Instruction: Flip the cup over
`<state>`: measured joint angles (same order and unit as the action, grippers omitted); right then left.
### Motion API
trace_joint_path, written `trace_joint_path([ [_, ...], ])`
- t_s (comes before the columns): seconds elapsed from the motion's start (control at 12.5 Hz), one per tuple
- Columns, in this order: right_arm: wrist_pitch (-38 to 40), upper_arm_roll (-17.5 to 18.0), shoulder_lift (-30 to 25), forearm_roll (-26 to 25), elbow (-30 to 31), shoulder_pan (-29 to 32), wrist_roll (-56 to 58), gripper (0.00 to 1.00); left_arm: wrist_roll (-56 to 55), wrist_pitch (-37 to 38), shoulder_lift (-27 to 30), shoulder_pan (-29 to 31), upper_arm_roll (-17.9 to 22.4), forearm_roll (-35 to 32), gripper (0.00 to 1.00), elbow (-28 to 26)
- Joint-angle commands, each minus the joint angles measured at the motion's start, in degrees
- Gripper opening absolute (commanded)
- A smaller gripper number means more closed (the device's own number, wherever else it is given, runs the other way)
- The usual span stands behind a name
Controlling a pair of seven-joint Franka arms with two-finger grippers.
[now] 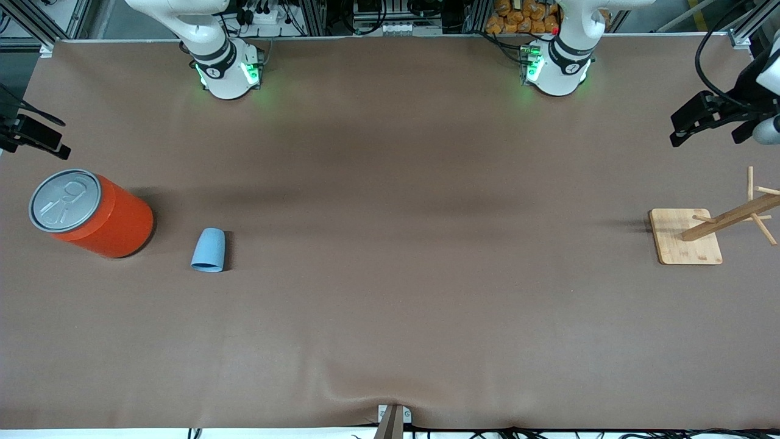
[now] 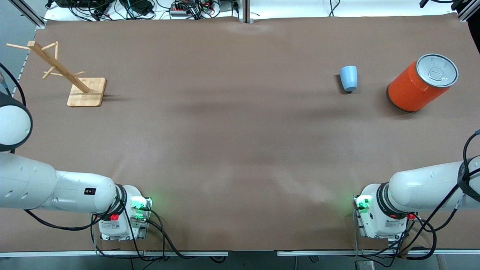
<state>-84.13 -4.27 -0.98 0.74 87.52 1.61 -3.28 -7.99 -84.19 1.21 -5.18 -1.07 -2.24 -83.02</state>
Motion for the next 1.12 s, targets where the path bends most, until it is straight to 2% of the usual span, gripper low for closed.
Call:
trace_joint_path([
  [0.0,-0.16,-0.48,-0.61,-0.3,-0.15,-0.82,0.56,1.0,0.08,1.13,0.55,-0.53,0.19,-1.19,1.0,0.85],
  [0.32,-0.25,-0.57,-0.43,-0.04,-0.15,-0.64,0.65,1.0,0.34,1.31,0.37,-0.53,0.45,-0.31,1.0,0.93],
  [0.72,0.28,-0.57,1.59,0.32,-0.94,-0.55,0.12,1.0,-0.36,4.91,0.55,-1.23,-0.16,-0.22,1.0,0.67],
  [1.04,0.37,-1.0,3.7,5.84,-0.86,0.84,0.12,1.0,-0.01,4.91,0.55,-0.8,-1.22,-0.22,1.0,0.76],
])
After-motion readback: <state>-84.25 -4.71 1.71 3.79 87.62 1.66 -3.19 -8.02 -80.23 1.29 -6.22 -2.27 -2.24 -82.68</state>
